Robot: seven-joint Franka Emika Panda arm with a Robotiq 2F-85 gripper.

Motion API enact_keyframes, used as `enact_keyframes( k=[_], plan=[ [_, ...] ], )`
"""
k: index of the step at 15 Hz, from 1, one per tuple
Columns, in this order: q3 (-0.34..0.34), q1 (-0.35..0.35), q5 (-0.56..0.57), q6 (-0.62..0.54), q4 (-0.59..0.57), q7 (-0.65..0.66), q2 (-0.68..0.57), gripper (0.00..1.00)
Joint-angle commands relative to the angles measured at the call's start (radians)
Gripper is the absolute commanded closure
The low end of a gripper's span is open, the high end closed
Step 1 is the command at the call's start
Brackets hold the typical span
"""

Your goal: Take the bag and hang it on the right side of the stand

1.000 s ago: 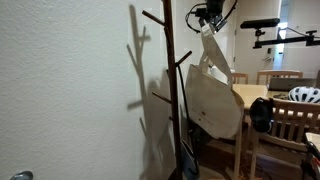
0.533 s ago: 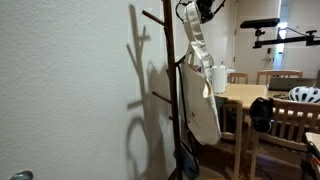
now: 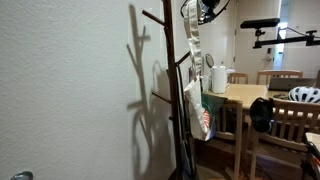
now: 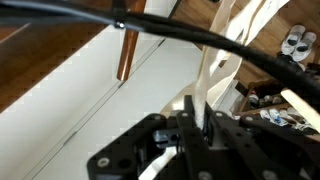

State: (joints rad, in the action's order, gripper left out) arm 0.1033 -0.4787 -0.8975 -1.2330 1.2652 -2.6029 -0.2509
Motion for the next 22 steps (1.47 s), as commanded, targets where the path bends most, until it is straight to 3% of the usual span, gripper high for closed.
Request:
enact_keyframes(
  k=[1,2,5,7,8,9,17,18,22],
  plan=[
    [-0.005,-0.017,-0.018,0.0,0.001,0.0,0.0,0.97],
    [-0.005,-0.025,-0.02,0.0,0.001,0.0,0.0,0.93],
    [-0.003,-0.019,-0.019,0.0,0.001,0.0,-0.006,0.96],
    [-0.014,-0.045,-0.087,0.041,-0.018,0.0,-0.032,0.97],
    [0.04,-0.011,-0.115,0.039,-0.007,0.003,-0.027,0.97],
    [0.007,-0.044,-0.13,0.024,0.017,0.01,-0.017,0.97],
    [0.028,-0.101,-0.3,-0.064,0.155,0.0,0.019,0.97],
    [0.091,-0.061,-0.323,-0.06,0.162,0.0,0.017,0.97],
    [0.15,-0.051,-0.38,-0.079,0.225,0.0,0.036,0.97]
  ],
)
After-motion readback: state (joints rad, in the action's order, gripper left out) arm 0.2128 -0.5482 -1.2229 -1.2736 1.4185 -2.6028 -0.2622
